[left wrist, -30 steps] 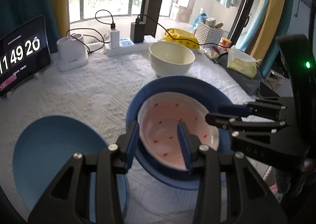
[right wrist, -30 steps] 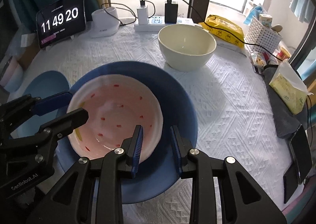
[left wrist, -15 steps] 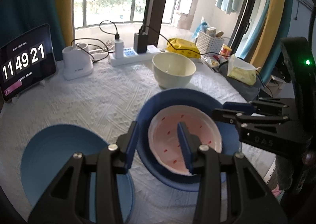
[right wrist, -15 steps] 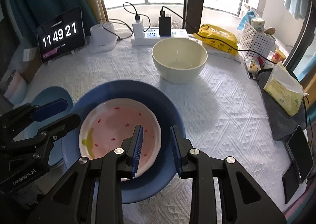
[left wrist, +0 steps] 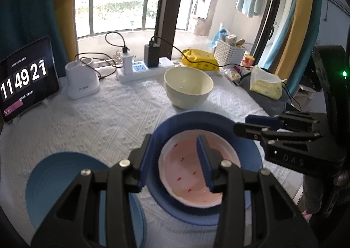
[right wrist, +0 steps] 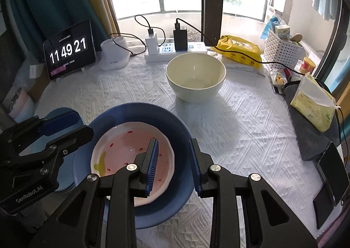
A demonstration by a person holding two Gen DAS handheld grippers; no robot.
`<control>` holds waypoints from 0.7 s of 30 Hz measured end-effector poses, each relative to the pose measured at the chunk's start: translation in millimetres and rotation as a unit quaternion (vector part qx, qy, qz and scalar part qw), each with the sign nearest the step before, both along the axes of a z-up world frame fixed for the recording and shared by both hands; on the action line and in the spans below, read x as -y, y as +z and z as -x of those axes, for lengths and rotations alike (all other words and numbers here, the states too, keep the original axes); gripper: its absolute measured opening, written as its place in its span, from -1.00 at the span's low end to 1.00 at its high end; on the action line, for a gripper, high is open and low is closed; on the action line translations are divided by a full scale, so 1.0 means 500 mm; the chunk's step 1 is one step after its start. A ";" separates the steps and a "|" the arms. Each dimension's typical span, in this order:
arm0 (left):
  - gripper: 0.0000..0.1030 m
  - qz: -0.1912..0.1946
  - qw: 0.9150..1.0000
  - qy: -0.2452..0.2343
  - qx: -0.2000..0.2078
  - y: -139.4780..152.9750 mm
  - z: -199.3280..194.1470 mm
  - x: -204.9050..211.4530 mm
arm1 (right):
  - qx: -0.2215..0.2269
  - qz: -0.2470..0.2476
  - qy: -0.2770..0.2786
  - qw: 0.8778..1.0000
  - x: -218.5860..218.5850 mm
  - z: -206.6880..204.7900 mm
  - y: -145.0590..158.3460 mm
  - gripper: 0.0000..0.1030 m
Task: Organize plates and bowls
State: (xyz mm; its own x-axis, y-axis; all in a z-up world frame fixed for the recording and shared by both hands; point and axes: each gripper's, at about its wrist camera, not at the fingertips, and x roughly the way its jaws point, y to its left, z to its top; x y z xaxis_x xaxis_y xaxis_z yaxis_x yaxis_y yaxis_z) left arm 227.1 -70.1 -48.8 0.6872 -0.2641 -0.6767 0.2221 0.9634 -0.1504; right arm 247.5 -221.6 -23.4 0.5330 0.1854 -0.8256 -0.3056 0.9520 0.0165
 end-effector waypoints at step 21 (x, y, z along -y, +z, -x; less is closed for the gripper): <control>-0.17 -0.025 0.999 -0.021 0.016 0.031 -0.054 0.045 | 0.021 -0.026 -0.001 0.999 0.030 -0.045 0.023 -0.42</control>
State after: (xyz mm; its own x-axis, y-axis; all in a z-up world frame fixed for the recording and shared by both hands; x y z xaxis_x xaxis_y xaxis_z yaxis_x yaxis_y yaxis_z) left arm 254.2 -92.8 -33.1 0.6985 -0.2596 -0.6669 0.2658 0.9593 -0.0950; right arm 269.8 -236.5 -11.9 0.5681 0.2262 -0.7913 -0.3050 0.9509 0.0528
